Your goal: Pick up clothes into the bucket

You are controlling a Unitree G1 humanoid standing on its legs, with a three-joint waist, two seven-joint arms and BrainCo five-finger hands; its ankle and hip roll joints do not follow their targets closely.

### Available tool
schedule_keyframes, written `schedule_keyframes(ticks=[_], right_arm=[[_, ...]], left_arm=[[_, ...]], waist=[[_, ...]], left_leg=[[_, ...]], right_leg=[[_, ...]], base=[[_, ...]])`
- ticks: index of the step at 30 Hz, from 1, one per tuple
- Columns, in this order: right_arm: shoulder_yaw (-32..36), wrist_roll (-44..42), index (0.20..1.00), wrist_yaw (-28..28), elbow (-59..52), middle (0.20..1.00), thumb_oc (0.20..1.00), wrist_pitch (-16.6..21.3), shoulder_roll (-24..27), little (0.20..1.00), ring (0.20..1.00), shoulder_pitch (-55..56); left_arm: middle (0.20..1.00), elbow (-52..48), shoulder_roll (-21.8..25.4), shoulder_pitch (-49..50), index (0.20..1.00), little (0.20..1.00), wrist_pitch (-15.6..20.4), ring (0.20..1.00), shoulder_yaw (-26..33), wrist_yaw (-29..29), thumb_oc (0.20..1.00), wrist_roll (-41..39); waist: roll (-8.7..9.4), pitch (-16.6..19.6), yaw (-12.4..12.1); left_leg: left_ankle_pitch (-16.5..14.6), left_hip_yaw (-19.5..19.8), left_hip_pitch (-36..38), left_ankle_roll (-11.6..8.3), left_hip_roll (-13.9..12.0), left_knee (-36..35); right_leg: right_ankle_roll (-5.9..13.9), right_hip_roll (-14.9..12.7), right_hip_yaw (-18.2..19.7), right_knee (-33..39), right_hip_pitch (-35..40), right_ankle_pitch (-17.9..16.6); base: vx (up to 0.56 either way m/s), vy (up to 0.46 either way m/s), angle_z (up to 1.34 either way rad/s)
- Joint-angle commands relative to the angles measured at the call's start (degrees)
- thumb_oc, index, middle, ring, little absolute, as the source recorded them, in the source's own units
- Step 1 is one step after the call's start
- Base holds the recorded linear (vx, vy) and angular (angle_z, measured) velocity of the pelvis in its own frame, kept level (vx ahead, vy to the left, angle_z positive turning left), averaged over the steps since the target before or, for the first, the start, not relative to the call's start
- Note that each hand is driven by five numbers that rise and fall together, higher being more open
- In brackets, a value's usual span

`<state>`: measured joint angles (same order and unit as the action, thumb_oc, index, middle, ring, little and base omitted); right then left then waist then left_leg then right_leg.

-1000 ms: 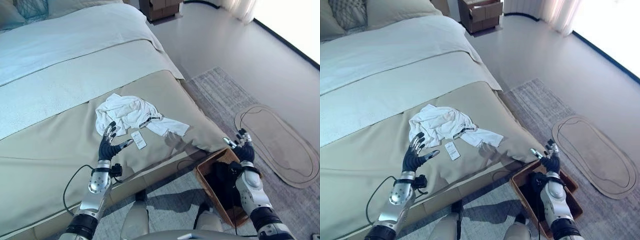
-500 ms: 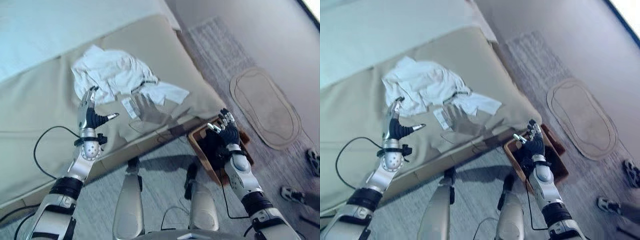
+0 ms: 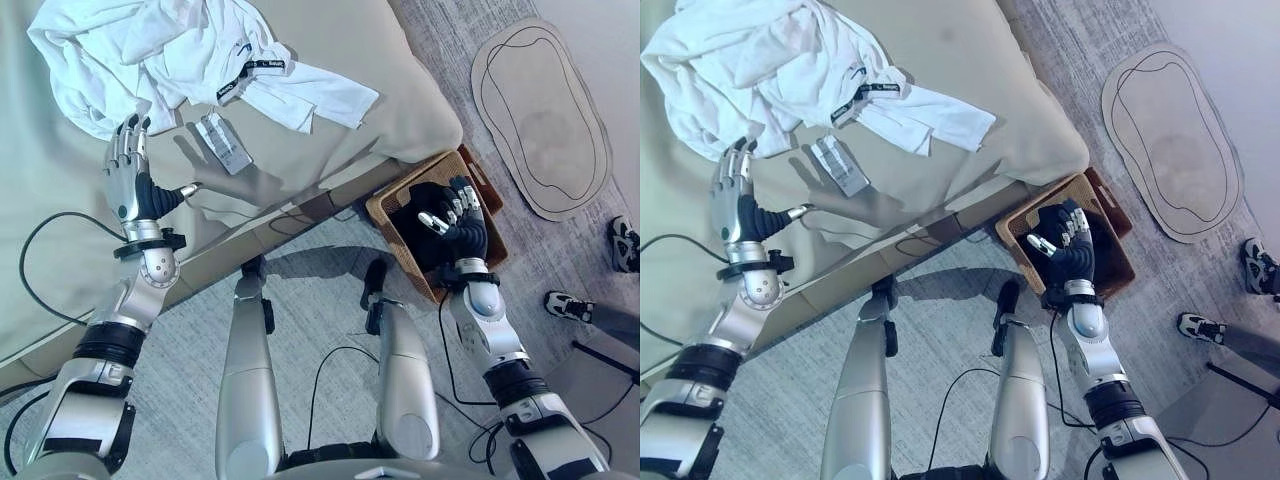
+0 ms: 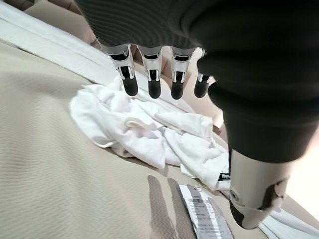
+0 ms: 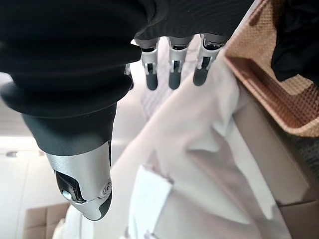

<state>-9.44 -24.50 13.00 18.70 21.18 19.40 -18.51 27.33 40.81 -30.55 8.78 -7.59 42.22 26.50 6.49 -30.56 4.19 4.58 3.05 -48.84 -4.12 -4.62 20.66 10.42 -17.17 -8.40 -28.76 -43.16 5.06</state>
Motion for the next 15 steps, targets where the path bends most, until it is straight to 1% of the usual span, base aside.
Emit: schedule_keyframes(ticks=[1,2,3,4,5,6,7,8,9,11,12,14,15], right_arm=[[1.98,-0.75,1.0,0.01,-5.0,1.0,1.0,4.03,2.8,1.0,1.0,-0.14],[2.06,-0.74,1.0,0.02,-5.01,1.0,1.0,4.02,2.75,1.0,1.0,-0.15],[2.18,-0.8,1.0,0.01,-5.28,1.0,1.0,4.21,2.85,1.0,1.0,-0.08],[2.27,-0.81,1.0,-0.12,-5.36,1.0,1.0,4.33,3.05,1.0,1.0,-0.22],[2.39,-0.67,1.0,-0.12,-5.37,1.0,1.0,4.43,3.15,1.0,1.0,-0.31],[2.43,-0.58,1.0,-0.19,-5.41,1.0,1.0,4.45,3.15,1.0,1.0,-0.4],[2.45,-0.66,1.0,-0.38,-5.5,1.0,1.0,4.51,3.23,1.0,1.0,-0.42],[2.51,-0.69,1.0,-0.39,-5.53,1.0,1.0,4.54,3.22,1.0,1.0,-0.42],[2.54,-0.31,1.0,-0.58,-5.64,1.0,1.0,4.52,3.49,1.0,1.0,-0.31],[2.84,-0.56,1.0,-0.38,-5.6,1.0,1.0,4.82,3.57,1.0,1.0,-0.01],[2.91,-0.79,1.0,-0.33,-5.72,1.0,1.0,4.96,3.6,1.0,1.0,-0.04],[3.26,-1.14,1.0,-0.39,-5.97,1.0,1.0,5.01,3.63,1.0,1.0,0.07],[3.81,-1.48,1.0,-0.59,-6.36,1.0,1.0,5.06,3.89,1.0,1.0,0.25]], left_arm=[[1.0,0.28,5.43,-6.51,1.0,1.0,-3.66,1.0,-0.31,3.64,1.0,8.78],[1.0,0.38,5.44,-6.68,1.0,1.0,-3.67,1.0,-0.46,3.68,1.0,8.77],[1.0,1.01,6.13,-7.56,1.0,1.0,-4.62,1.0,-0.9,3.95,1.0,9.7],[1.0,1.69,7.69,-9.57,1.0,1.0,-5.55,1.0,-1.42,3.7,1.0,10.92],[1.0,1.93,8.36,-10.48,1.0,1.0,-6.12,1.0,-1.72,3.57,1.0,11.65],[1.0,2.61,9.04,-11.29,1.0,1.0,-6.65,1.0,-1.82,3.65,1.0,12.1],[1.0,3.36,9.81,-11.97,1.0,1.0,-7.24,1.0,-1.86,3.9,1.0,12.59],[1.0,3.44,9.81,-12.12,1.0,1.0,-7.24,1.0,-1.97,3.97,1.0,12.59],[1.0,3.91,11.61,-13.05,1.0,1.0,-8.8,1.0,-2.53,4.7,1.0,14.78],[1.0,5.62,13.43,-13.77,1.0,1.0,-10.94,1.0,-3.04,5.41,1.0,16.39],[1.0,6.71,13.87,-14.28,1.0,1.0,-11.68,1.0,-3.16,4.9,1.0,16.22],[1.0,7.65,14.2,-15.15,1.0,1.0,-11.93,1.0,-3.33,4.84,1.0,15.84],[1.0,9.09,14.75,-16.15,1.0,1.0,-12.21,1.0,-3.3,4.6,1.0,14.97]], waist=[[-0.73,0.8,1.51],[-0.72,0.88,1.45],[-0.9,0.91,1.54],[-1.38,1.44,1.72],[-1.35,1.2,2.0],[-1.6,1.78,2.04],[-1.69,1.96,2.16],[-1.51,1.63,2.28],[-1.61,1.98,2.52],[-1.55,2.27,2.64],[-1.64,2.77,2.7],[-1.53,3.01,2.77],[-1.15,3.06,3.17]], left_leg=[[-9.55,-1.61,-1.89,2.33,2.43,11.32],[-9.57,-1.6,-2.06,2.33,2.43,11.39],[-9.8,-1.6,-2.72,2.34,2.35,11.85],[-11.59,-1.21,-3.07,2.06,2.03,12.36],[-9.96,-1.65,-4.08,2.32,2.24,12.43],[-11.62,-1.42,-3.91,2.04,1.93,12.64],[-11.58,-1.43,-4.25,2.02,1.91,12.58],[-9.91,-1.83,-4.99,2.3,2.13,12.52],[-9.74,-1.8,-5.34,2.31,2.13,12.14],[-9.98,-1.78,-5.84,2.3,1.99,12.69],[-11.73,-1.34,-5.46,2.06,1.74,13.09],[-11.94,-1.28,-5.98,2.09,1.59,13.51],[-10.66,-1.56,-7.45,2.39,1.61,14.41]], right_leg=[[-0.49,1.4,-0.58,8.14,-2.1,-10.11],[-0.49,1.39,-0.57,8.07,-2.27,-10.09],[-0.46,1.43,-0.47,7.5,-3.09,-9.89],[0.08,1.72,0.11,6.43,-3.8,-8.28],[-0.44,1.34,-0.2,6.61,-4.7,-9.69],[0.15,1.7,0.14,6.08,-4.76,-8.36],[0.2,1.68,0.13,6.14,-5.08,-8.48],[-0.35,1.32,-0.2,6.54,-5.58,-9.91],[-0.24,1.42,0.03,6.87,-6.25,-10.1],[-0.15,1.45,-0.02,6.61,-6.58,-9.95],[0.42,1.9,0.34,6.04,-6.49,-8.56],[0.43,1.96,0.42,5.69,-7.05,-8.48],[-0.18,1.82,0.22,5.65,-8.13,-9.75]], base=[[-0.02,0.014,0.03],[0.0,0.0,0.0],[0.08,0.001,0.0],[0.0,0.017,-0.04],[0.07,0.001,-0.07],[-0.01,0.002,-0.06],[0.0,-0.005,-0.04],[-0.07,0.011,-0.01],[-0.06,0.007,0.0],[0.05,-0.01,0.0],[0.09,-0.013,-0.04],[0.01,-0.004,-0.04],[0.0,0.0,0.0]])
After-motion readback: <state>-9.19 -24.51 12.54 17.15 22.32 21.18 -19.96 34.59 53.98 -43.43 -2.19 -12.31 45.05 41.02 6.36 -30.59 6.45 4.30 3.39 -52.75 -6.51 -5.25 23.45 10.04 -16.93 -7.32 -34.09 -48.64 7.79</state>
